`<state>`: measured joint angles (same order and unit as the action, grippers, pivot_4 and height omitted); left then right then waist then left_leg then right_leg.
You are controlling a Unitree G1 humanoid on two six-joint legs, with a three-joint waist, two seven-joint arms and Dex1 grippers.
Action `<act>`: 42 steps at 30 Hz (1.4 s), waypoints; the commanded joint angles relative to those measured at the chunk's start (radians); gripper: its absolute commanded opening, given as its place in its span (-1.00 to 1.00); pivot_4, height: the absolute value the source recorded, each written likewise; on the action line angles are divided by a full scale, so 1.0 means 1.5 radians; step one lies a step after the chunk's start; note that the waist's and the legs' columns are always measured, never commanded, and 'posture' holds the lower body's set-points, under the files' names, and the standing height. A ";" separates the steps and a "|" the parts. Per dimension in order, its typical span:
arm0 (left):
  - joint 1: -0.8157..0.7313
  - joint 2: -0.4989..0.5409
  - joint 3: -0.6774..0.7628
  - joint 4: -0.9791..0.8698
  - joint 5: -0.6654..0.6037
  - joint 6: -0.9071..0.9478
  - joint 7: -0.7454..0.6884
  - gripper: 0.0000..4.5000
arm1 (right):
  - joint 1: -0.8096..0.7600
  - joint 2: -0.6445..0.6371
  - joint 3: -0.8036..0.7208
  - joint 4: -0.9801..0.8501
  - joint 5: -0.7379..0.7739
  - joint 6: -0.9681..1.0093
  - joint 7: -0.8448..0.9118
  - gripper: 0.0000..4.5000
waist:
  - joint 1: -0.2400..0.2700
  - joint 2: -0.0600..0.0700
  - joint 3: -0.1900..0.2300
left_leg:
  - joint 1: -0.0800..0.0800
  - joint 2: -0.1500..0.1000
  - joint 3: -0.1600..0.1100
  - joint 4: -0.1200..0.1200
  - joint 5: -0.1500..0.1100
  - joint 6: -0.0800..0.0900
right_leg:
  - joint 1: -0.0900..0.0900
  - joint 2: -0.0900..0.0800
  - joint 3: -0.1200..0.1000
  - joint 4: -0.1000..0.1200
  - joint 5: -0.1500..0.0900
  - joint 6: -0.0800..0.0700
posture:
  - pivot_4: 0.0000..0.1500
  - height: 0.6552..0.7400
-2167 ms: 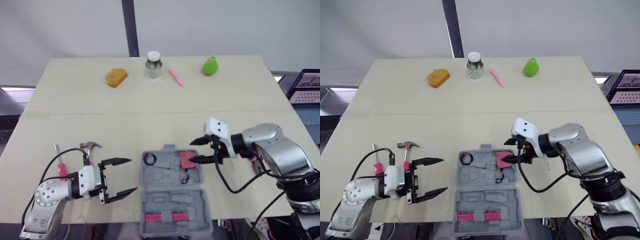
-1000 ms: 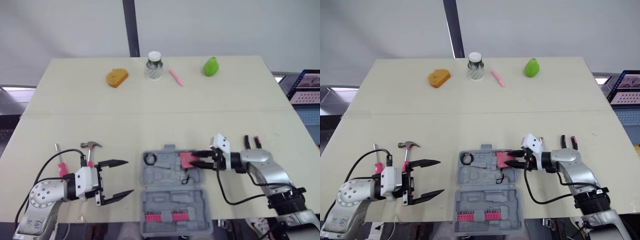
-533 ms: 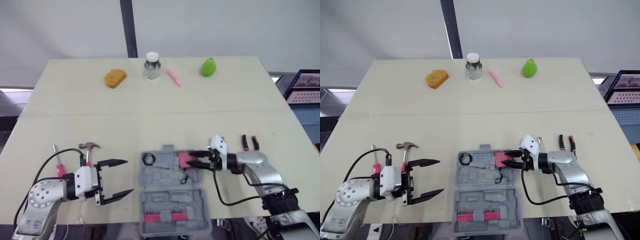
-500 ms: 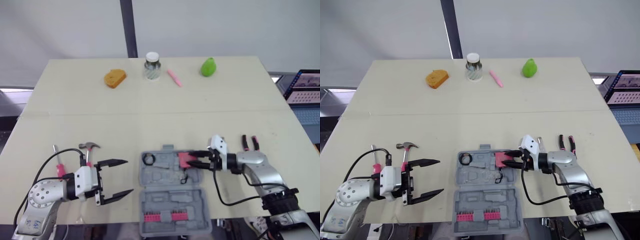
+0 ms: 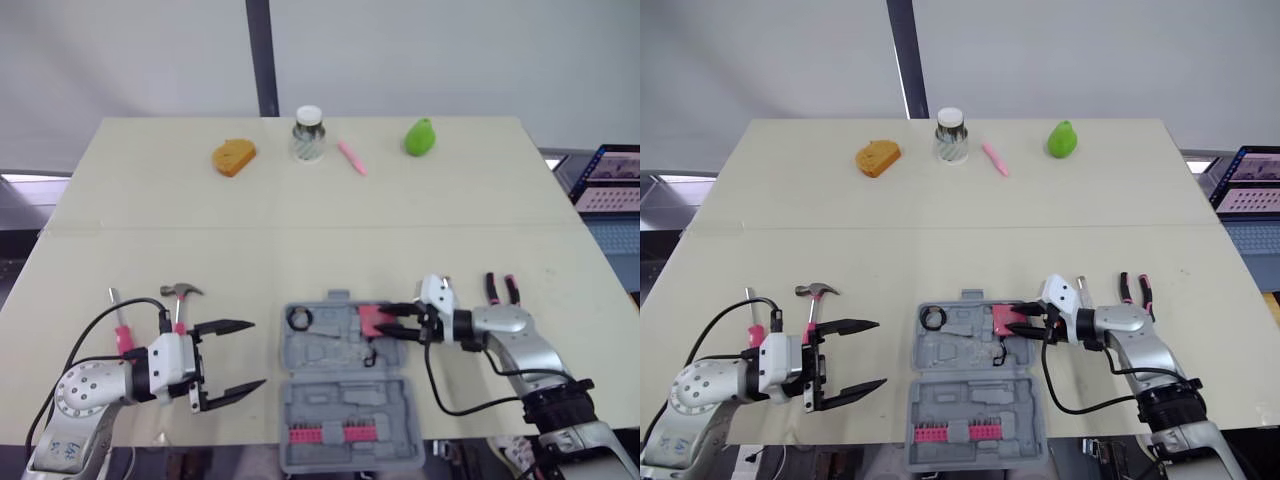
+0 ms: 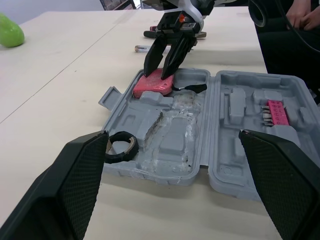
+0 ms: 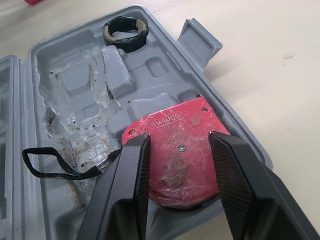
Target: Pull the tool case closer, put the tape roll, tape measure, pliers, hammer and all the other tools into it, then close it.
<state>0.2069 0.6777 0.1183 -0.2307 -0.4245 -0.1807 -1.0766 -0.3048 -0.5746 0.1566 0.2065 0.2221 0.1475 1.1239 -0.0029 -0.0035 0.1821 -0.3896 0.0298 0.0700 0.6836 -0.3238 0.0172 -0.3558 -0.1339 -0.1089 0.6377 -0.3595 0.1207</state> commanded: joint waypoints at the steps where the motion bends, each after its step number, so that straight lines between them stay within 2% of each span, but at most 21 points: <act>1: 0.007 -0.002 0.020 -0.027 -0.017 0.014 0.016 1.00 | 0.022 -0.001 0.022 0.037 -0.037 -0.007 -0.014 -0.13 | 0.000 -0.001 -0.001 | 0.000 0.000 0.000 0.000 0.000 0.000 | 0.000 0.000 0.000 0.000 0.000 0.000 | 1.00 -0.06; 28: -0.006 -0.014 0.018 -0.046 -0.022 0.051 0.027 1.00 | 0.026 -0.004 0.023 0.049 -0.044 -0.045 -0.030 -0.13 | 0.000 -0.003 -0.003 | 0.001 0.000 -0.001 0.000 0.000 0.000 | 0.001 -0.001 0.000 0.000 0.000 0.000 | 1.00 -0.06; 31: -0.008 -0.011 0.023 -0.056 -0.030 0.057 0.028 1.00 | 0.023 -0.019 0.000 -0.015 -0.017 -0.024 -0.024 -0.13 | 0.001 -0.002 -0.002 | 0.001 0.000 -0.001 0.000 0.000 0.000 | 0.001 -0.001 0.000 0.000 0.000 0.000 | 1.00 -0.06; 36: -0.027 0.000 0.059 -0.069 -0.074 0.106 0.042 1.00 | 0.025 -0.080 -0.080 -0.218 0.072 0.115 -0.031 -0.13 | 0.002 0.000 -0.001 | -0.002 0.000 -0.001 0.000 0.000 0.000 | -0.001 -0.003 0.000 0.000 0.000 0.000 | 1.00 -0.06; 42: 0.018 -0.022 0.086 -0.054 -0.070 0.113 0.056 1.00 | 0.175 -0.158 -0.197 -0.421 0.160 0.259 -0.062 -0.13 | 0.003 0.000 -0.001 | -0.001 0.000 -0.002 -0.002 -0.001 0.000 | 0.000 -0.004 -0.002 -0.002 0.000 0.000 | 1.00 -0.06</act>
<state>0.2101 0.6573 0.2277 -0.2999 -0.5112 -0.0088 -1.0011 -0.0804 -0.7996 -0.0894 -0.3532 0.4153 0.4897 1.0511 0.0019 -0.0035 0.1812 -0.3918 0.0287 0.0678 0.6809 -0.3250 0.0181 -0.3555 -0.1400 -0.1122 0.6335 -0.3596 0.1205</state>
